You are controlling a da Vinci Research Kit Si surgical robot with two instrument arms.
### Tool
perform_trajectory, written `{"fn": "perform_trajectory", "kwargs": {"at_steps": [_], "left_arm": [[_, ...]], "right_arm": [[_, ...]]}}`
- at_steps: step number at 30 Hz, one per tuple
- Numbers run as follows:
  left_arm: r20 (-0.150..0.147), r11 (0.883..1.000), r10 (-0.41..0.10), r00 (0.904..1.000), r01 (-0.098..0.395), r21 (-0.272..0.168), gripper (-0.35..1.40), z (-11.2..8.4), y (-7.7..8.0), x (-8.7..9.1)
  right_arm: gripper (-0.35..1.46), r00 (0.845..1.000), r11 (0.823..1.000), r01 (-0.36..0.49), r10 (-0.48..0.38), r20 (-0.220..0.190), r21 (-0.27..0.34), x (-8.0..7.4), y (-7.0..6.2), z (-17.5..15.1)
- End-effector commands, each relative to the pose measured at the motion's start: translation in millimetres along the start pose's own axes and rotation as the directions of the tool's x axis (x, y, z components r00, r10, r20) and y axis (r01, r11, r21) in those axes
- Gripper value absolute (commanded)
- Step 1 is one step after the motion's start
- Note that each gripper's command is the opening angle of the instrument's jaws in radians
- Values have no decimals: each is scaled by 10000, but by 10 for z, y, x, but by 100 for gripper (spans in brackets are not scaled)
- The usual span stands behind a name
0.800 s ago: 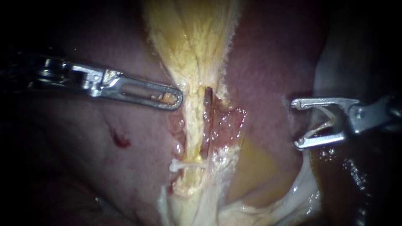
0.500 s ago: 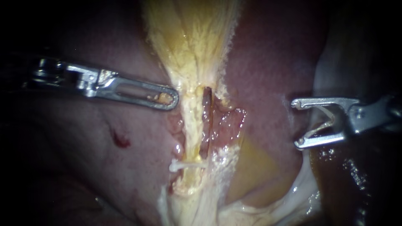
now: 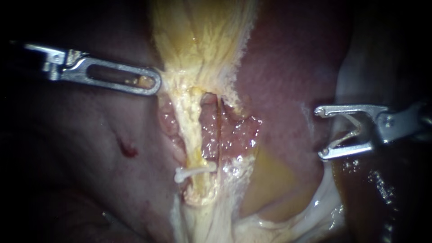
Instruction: Clipping second clip left tube
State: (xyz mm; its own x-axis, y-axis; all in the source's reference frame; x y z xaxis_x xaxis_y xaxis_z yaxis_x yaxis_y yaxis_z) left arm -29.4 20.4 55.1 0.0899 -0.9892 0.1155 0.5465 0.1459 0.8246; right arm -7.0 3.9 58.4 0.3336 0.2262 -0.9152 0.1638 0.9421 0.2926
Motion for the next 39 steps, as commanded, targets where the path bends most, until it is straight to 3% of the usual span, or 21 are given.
{"fn": "perform_trajectory", "kwargs": {"at_steps": [1,10,22,39], "left_arm": [[15,10000,-3,10000,3,-7,-35,0,-2,1],[42,10000,-1,10000,1,-33,-35,1,-4,5],[57,10000,8,10000,-7,-46,-35,3,-4,7],[68,10000,13,10000,-12,-52,-35,8,-4,9]], "right_arm": [[48,10000,10000,0,0,-3,1,0,0,0],[48,10000,10000,-58,59,-81,48,2,0,9],[47,9977,9976,-599,610,-307,339,-5,-9,60],[48,9916,9918,-1186,1208,-469,485,-8,-10,134]]}}
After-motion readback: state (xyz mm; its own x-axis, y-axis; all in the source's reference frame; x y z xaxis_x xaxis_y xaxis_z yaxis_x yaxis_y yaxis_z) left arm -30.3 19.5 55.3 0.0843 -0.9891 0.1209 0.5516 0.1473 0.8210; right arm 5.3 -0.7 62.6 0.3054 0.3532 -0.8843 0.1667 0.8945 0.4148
